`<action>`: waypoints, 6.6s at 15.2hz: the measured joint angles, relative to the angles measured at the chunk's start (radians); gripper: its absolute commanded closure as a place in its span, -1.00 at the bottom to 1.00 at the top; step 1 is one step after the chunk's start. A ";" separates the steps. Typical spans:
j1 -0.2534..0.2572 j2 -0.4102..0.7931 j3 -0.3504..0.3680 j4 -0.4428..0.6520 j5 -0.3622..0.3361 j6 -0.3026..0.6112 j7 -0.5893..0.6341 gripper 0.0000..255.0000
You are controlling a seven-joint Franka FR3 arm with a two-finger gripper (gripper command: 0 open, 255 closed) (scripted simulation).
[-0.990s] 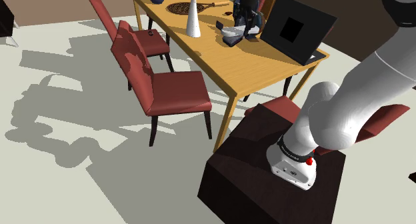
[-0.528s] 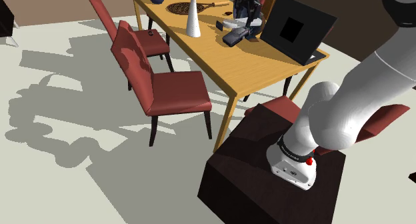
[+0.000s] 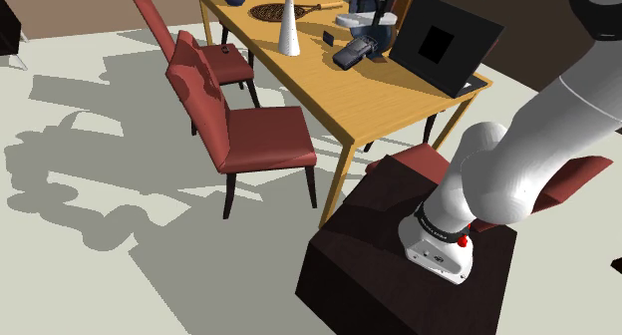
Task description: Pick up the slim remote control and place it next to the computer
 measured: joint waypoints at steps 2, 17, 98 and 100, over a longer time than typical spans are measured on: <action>0.001 0.007 -0.001 0.031 0.004 -0.025 -0.004 1.00; -0.011 0.079 -0.036 0.280 0.049 -0.215 -0.070 1.00; -0.392 0.442 -0.328 -0.220 0.399 0.481 -0.867 1.00; -0.395 0.452 -0.320 -0.238 0.413 0.505 -0.875 1.00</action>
